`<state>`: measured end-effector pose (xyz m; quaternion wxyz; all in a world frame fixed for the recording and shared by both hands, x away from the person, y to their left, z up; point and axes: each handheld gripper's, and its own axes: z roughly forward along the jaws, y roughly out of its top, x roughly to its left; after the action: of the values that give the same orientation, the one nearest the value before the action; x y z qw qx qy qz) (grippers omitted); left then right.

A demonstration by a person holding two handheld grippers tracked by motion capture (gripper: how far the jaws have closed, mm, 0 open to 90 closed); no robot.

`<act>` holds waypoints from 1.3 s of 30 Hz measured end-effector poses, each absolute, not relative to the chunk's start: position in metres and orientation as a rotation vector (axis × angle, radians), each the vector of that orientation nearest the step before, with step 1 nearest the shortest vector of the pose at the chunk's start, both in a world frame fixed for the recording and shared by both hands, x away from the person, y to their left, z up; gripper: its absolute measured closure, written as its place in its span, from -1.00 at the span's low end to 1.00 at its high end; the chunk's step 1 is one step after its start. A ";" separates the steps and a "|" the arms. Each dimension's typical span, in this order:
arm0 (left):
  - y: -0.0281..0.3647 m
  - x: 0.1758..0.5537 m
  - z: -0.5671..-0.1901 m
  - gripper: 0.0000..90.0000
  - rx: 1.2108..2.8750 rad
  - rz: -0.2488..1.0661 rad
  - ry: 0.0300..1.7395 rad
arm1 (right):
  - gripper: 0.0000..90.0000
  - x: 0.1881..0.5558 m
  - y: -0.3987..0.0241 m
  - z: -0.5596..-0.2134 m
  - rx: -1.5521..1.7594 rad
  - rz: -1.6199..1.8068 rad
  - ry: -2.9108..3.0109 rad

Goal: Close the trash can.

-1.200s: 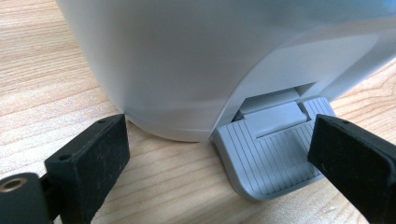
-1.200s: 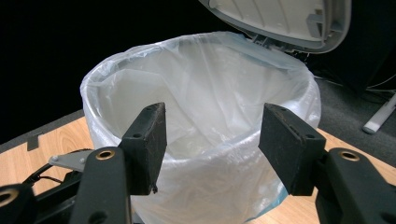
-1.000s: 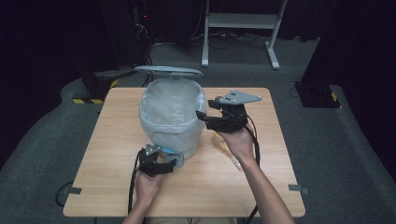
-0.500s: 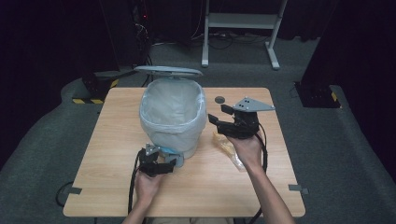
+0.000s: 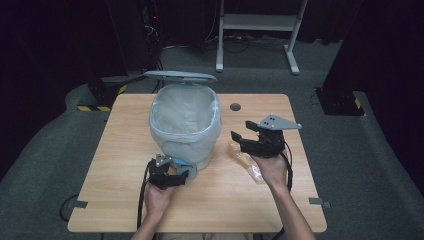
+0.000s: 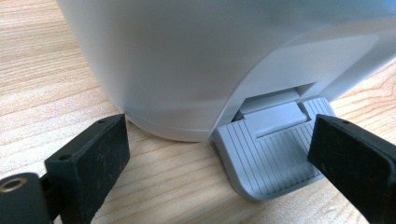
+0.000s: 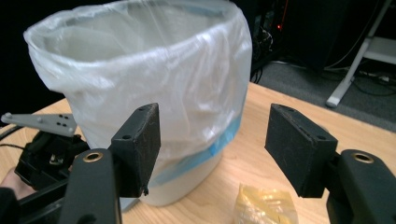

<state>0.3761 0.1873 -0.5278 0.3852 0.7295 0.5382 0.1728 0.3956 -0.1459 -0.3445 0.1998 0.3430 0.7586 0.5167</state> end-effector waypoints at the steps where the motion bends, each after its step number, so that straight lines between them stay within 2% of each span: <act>1: 0.187 0.376 -0.528 -0.88 1.859 0.440 1.371 | -0.21 0.395 -0.148 -0.347 0.964 1.444 2.122; 39: 0.187 0.376 -0.528 -0.88 1.857 0.440 1.371 | -0.23 0.387 -0.183 -0.417 1.157 1.319 2.139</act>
<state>0.3762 0.1873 -0.5279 0.3856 0.7292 0.5383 0.1726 0.3870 -0.1825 -0.4166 0.1866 0.4110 0.7596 0.4683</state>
